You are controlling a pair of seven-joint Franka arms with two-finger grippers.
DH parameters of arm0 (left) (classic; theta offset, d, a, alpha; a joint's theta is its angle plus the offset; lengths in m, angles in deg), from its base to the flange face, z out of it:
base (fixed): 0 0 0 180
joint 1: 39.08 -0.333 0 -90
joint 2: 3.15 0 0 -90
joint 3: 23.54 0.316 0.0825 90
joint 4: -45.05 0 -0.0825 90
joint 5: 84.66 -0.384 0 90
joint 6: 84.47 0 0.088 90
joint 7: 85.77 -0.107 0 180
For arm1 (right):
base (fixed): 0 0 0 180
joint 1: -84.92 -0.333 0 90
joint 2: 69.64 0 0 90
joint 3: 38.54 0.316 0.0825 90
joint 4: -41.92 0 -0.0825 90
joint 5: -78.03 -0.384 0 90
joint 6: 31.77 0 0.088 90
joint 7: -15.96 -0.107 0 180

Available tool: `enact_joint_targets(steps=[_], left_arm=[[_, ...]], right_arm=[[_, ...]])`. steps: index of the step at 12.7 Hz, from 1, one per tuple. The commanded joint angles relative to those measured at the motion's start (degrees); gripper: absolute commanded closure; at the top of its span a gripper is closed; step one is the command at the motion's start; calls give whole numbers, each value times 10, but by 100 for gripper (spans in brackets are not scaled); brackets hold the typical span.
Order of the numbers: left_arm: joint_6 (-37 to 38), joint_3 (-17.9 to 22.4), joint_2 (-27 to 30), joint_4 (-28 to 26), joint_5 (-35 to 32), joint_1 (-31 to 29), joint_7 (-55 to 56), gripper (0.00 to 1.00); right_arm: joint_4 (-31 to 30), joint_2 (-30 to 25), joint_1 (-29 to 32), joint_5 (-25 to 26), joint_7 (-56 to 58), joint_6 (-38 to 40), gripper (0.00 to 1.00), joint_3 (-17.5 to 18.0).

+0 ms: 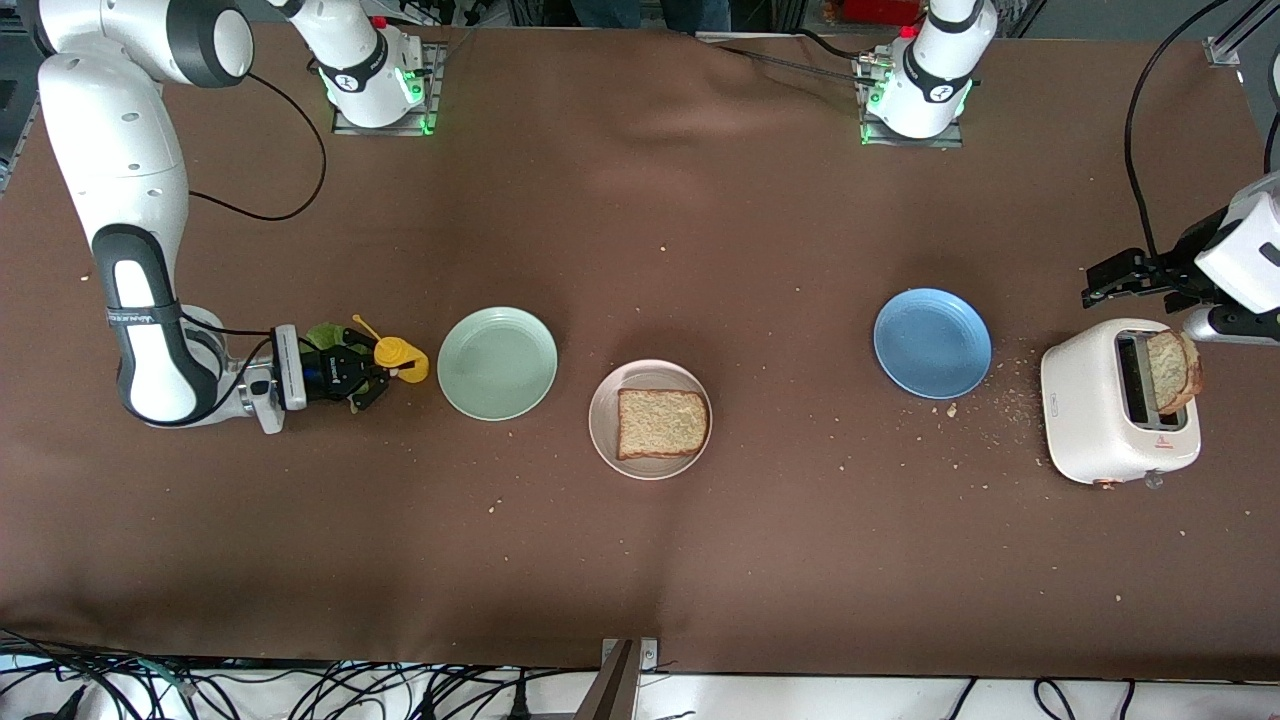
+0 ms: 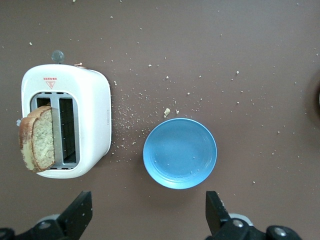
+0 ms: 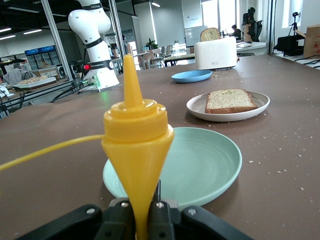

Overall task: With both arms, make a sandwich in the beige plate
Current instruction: 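Grasp the green lettuce leaf with the right gripper and lift it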

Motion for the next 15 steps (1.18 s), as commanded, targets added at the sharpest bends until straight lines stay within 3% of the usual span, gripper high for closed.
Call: enact_joint_targets(steps=[1,5,9,15], left_arm=[[3,0,-7,13,-12,0,-8,0],[3,0,-7,13,-12,1,-8,0],[3,0,-13,14,-12,0,-7,0],[3,0,-13,14,-12,2,-6,0]], right_arm=[[4,-10,8,0,-37,7,22,6],[22,-33,8,56,-92,7,3,-15],[67,-57,3,136,-189,4,3,-52],[71,-156,-50,347,-464,-103,4,-53]])
